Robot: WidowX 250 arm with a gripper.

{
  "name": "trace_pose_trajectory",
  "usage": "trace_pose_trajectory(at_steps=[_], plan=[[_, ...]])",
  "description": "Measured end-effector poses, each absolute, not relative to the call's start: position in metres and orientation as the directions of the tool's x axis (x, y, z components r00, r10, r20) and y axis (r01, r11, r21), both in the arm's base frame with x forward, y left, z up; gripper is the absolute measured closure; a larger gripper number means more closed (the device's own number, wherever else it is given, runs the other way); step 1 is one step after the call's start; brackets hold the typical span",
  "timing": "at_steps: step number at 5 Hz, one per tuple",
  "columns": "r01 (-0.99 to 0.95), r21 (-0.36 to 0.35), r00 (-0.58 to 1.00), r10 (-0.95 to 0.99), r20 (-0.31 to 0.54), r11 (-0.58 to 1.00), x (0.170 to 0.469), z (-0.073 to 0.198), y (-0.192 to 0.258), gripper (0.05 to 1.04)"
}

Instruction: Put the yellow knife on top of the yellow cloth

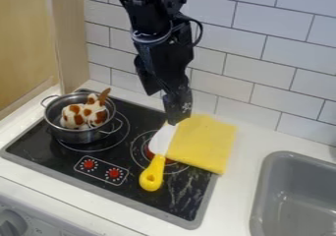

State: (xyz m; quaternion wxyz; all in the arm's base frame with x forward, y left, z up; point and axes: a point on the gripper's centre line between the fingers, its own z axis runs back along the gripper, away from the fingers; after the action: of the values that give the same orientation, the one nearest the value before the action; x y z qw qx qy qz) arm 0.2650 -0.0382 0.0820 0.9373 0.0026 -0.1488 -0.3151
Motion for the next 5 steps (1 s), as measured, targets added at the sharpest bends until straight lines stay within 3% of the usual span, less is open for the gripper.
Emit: trace_pose_trajectory(at_steps=[2, 5], plan=[[0.533, 0.024, 0.816, -0.522, 0.248, 0.846, 0.248, 0.065, -0.042, 0.084], [0.215, 0.012, 0.954, -0.213, 0.210, 0.977, 0.241, 0.060, -0.042, 0.084]])
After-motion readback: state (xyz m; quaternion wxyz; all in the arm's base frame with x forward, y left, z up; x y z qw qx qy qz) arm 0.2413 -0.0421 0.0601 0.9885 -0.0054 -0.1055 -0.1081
